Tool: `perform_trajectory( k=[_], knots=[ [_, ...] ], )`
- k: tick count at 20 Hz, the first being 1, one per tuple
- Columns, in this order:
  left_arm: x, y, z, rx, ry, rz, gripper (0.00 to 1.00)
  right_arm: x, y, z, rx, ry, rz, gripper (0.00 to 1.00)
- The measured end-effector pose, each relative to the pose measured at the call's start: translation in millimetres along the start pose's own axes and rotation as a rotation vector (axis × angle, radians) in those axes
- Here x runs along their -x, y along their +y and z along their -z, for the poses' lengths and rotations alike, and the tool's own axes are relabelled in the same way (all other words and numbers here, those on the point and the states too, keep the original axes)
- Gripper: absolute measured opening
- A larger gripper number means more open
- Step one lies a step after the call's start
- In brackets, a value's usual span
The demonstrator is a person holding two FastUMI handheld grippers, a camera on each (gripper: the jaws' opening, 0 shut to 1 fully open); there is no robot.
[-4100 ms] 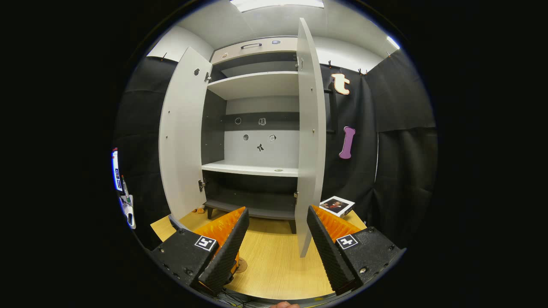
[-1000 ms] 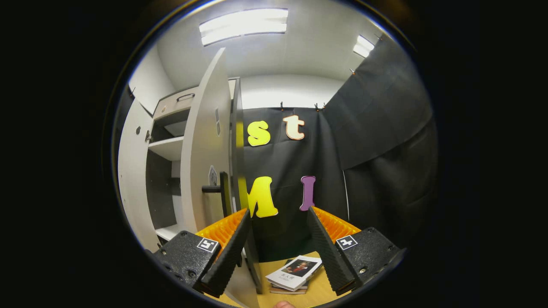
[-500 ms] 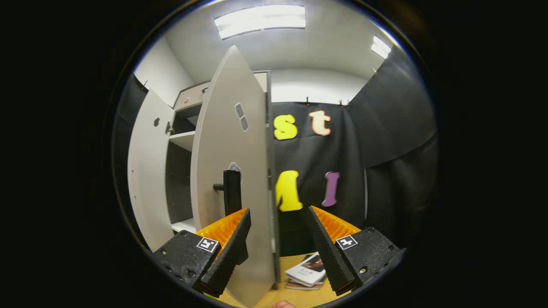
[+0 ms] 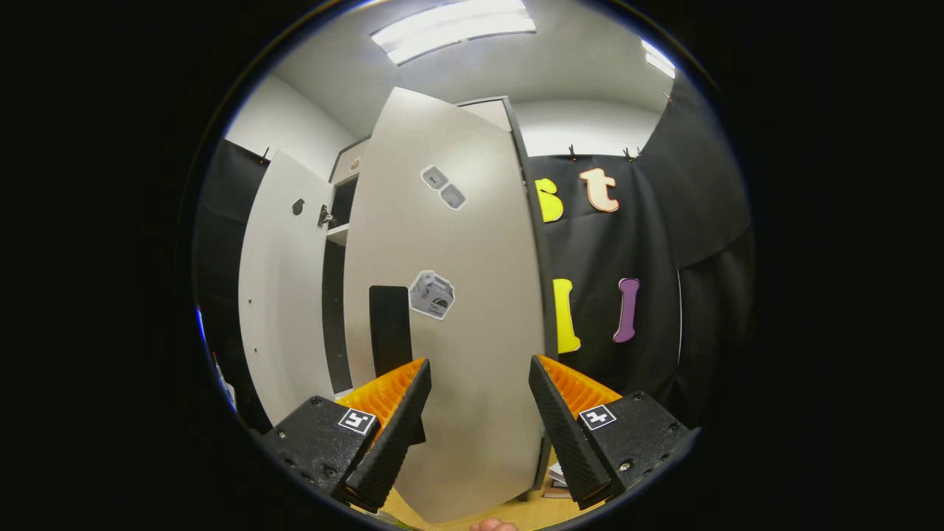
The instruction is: Grasp the bottle in the cabinet with the left hand and place it on the coaster, then close the right door with the right hand and the left door with the left hand.
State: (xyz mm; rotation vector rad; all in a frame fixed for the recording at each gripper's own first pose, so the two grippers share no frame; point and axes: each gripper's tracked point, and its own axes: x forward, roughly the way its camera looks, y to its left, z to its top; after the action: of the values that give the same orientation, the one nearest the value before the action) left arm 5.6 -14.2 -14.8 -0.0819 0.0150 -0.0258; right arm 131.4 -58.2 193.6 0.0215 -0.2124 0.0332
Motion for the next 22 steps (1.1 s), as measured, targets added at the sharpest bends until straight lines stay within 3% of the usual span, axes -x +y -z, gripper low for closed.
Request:
perform_trajectory(
  k=[4, 5, 7, 11, 13, 15, 21, 22],
  knots=[
    [-1, 1, 0, 0.001, 0.0, -0.019, 0.95, 3, 7, -3, 0.022, -0.013, -0.002, 0.82],
    [-1, 1, 0, 0.001, -0.001, -0.023, 1.0, 8, 6, -3, 0.026, -0.021, 0.008, 0.82],
    [-1, 1, 1, 0.007, 0.002, -0.025, 0.95, 20, 7, -1, 0.023, -0.056, 0.023, 0.82],
    [0, 0, 1, 0.027, 0.014, -0.016, 0.95, 50, 12, 26, 0.015, -0.036, 0.028, 0.82],
    [-1, 1, 3, 0.019, 0.014, -0.02, 1.0, 66, 17, 38, 0.009, -0.042, 0.021, 0.82],
    [0, 0, 3, 0.016, 0.019, -0.018, 0.95, 81, 18, 59, 0.024, -0.016, 0.028, 0.82],
    [-2, 1, 0, 0.032, 0.012, -0.032, 0.95, 117, 26, 130, 0.014, 0.086, 0.008, 0.83],
    [-3, 3, -2, 0.03, -0.001, -0.04, 1.0, 122, 23, 144, 0.018, 0.101, 0.018, 0.83]
  ],
)
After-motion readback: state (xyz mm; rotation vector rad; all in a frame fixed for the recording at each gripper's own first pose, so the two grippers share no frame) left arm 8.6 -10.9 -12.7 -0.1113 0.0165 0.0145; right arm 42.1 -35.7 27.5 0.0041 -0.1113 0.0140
